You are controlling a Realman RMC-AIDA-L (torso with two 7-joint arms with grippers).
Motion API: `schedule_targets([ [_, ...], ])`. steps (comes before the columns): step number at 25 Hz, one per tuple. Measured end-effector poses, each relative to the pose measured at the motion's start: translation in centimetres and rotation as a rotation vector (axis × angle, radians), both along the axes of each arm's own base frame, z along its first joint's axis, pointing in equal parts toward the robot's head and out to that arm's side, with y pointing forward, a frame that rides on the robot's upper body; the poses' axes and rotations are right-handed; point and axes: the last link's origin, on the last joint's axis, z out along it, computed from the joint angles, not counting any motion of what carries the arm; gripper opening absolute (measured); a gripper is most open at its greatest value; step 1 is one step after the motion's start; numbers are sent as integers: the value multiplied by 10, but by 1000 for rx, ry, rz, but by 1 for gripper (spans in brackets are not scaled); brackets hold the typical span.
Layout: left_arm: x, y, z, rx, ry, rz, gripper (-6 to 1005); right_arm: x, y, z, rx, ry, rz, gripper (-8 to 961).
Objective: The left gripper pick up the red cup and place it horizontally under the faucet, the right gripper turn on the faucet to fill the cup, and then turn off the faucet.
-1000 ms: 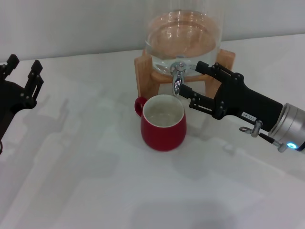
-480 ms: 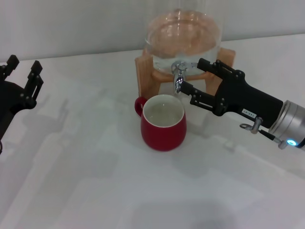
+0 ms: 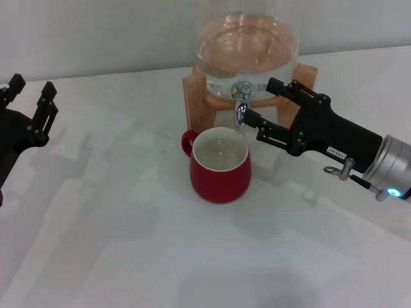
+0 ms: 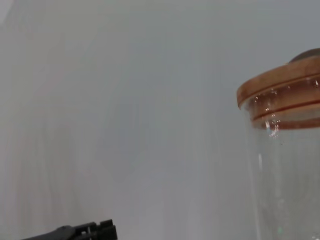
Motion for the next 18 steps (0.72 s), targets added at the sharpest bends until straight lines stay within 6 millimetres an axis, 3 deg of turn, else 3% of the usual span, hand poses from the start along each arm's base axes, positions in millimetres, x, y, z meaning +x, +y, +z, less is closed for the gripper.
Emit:
schedule_targets([
  [8,-1,-1,0,0,0,4,515,2,-14,4,0,28,40,842],
  [18,-8,-5,4,21,-14,28,515,12,-32,24,82,99,47,841],
])
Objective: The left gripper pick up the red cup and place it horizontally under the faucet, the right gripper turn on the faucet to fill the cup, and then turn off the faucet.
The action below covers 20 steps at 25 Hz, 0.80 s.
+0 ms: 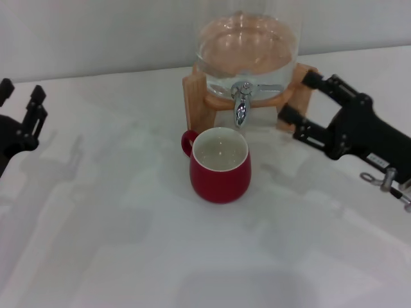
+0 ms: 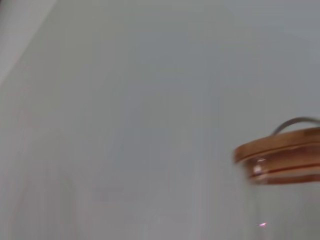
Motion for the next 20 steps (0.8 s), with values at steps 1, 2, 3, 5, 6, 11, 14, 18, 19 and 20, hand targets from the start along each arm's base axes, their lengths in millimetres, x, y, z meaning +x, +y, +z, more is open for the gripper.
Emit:
schedule_targets([
  [1,-2,-1,1,5,-3,7,515,2,0,3,16,9,-12,841],
  [2,-4,-2,2,11,-6,15,515,4,0,6,35,20,-26,841],
  [3,-7,-4,3,19,-11,28,515,5,0,8,50,29,-37,841],
  [5,-13,-7,6,35,-19,50,515,10,-1,14,88,52,-66,841],
  [6,-15,-9,8,43,-23,62,515,12,-1,17,108,63,-81,841],
  [11,-27,-16,10,56,-30,106,515,16,-2,22,147,71,-103,841],
  [14,-31,-19,9,57,-32,125,515,17,-3,24,161,70,-104,841],
  [18,-33,-20,10,63,-37,133,515,17,-3,25,174,69,-95,842],
  [19,-33,-20,11,64,-38,134,515,17,-3,25,174,69,-95,842],
  [20,-33,-20,11,65,-39,134,515,17,-3,25,175,69,-95,842],
])
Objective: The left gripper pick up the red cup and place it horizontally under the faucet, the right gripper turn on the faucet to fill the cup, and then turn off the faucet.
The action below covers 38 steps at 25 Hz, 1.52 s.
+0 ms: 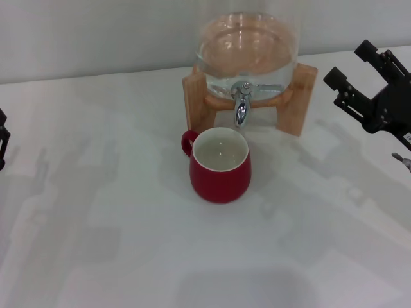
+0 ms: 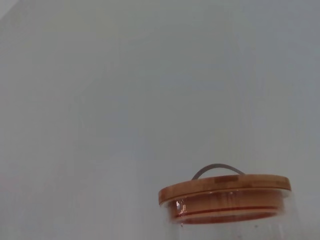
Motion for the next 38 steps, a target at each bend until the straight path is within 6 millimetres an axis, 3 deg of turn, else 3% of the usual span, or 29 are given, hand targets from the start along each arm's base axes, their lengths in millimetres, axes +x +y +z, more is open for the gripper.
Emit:
schedule_targets([
  [15,2,2,0,1,-1,-7,515,1,-1,1,8,3,-7,842],
  [22,1,3,4,21,-12,3,515,12,3,18,109,48,-84,841],
  [29,-14,-1,19,111,-73,84,515,33,4,39,249,123,-221,841],
  [38,-25,-9,25,156,-96,129,515,39,-1,45,283,132,-244,841],
])
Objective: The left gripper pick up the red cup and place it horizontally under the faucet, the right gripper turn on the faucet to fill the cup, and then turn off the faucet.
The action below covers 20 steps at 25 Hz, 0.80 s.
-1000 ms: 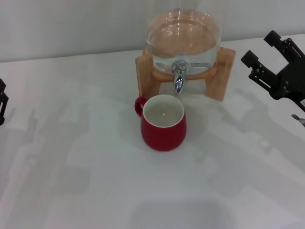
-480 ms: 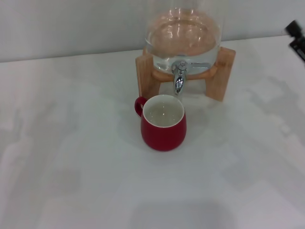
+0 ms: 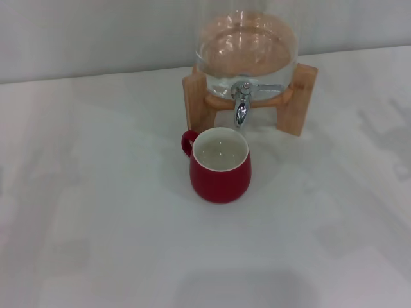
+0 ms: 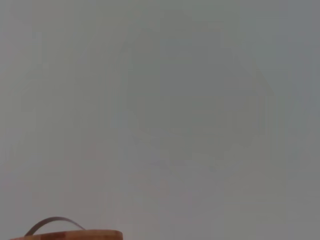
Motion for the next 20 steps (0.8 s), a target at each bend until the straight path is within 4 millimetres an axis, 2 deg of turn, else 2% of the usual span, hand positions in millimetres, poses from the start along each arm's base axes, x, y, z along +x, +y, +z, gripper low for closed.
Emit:
schedule_targets([
  [20,-7,-4,2,12,-7,29,515,4,0,5,32,7,-24,842],
])
